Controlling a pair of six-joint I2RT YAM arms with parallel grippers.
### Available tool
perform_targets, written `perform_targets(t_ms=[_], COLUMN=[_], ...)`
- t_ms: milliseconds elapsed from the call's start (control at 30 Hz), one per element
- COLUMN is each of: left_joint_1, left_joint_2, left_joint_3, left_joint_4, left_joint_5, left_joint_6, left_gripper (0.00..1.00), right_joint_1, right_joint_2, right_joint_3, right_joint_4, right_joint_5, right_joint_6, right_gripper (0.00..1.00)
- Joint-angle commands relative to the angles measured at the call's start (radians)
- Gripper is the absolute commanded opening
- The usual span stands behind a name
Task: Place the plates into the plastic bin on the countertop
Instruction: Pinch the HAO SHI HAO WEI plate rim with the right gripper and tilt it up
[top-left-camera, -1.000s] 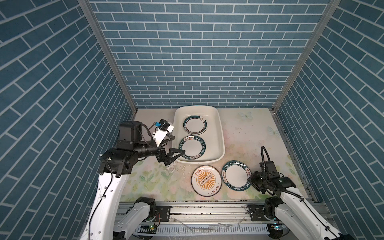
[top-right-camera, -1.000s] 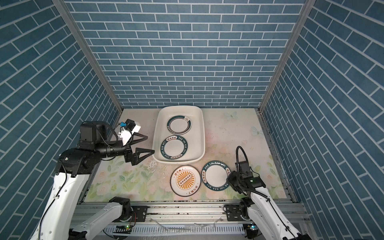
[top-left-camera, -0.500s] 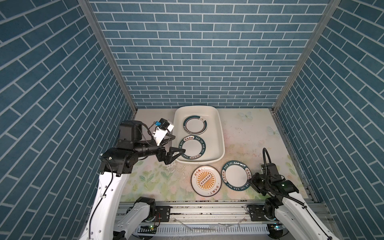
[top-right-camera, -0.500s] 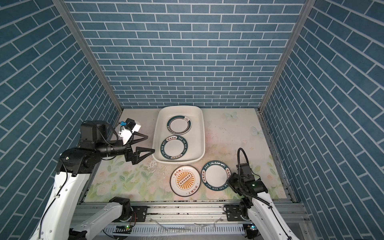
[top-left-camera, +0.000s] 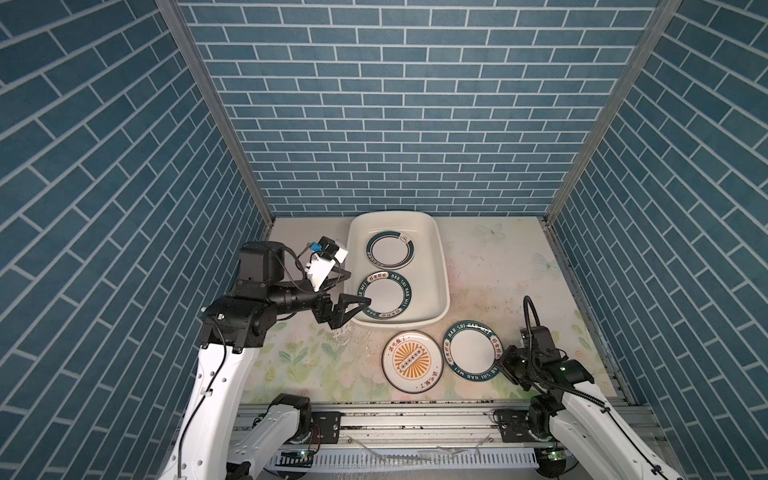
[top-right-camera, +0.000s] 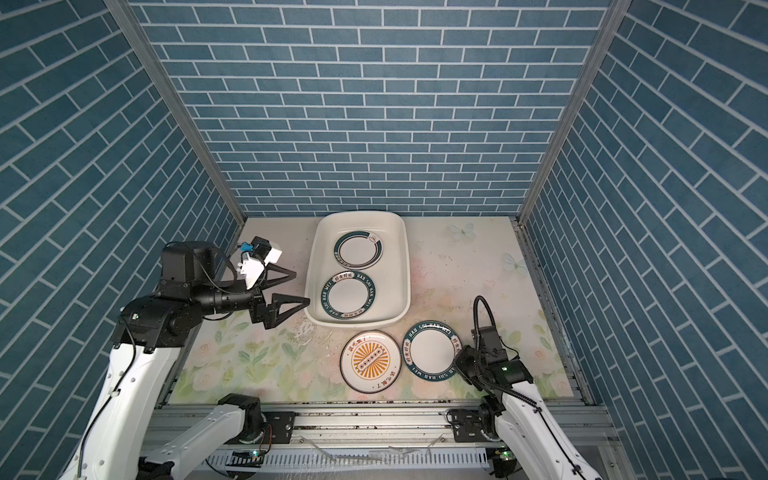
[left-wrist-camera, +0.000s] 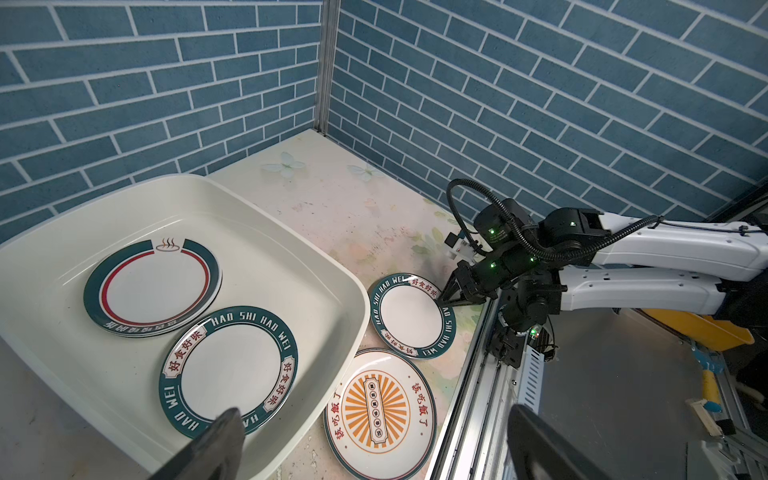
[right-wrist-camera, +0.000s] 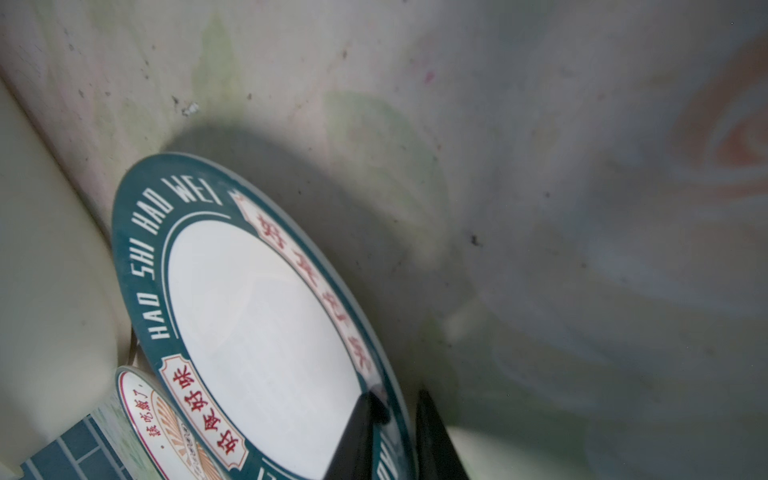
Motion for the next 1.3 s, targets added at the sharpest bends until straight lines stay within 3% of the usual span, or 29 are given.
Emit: perform_targets(t_ms=[0, 333, 1267], left_joint_1=[-0.006, -0.006, -0.006], left_joint_2=[-0.003, 0.003, 0.021], left_joint_3=[-0.003, 0.006, 0.038], left_joint_4=[0.013, 0.016, 0.016], left_joint_5=[0.009, 0.011, 0.022], left_joint_6=[-0.005, -0.014, -0.031], left_gripper=[1.00, 1.00, 1.00], right_joint_1=[-0.003, -0.002, -0.003], right_joint_2=[-0.005, -0.091, -0.150], right_joint_3=[-0.022, -0.019, 0.008], right_joint_4=[0.002, -0.032, -0.005], right_joint_5=[0.032, 0.065, 0.063], right_joint_6=[-0.003, 0.009, 0.019], right_gripper=[0.17, 0.15, 0.06])
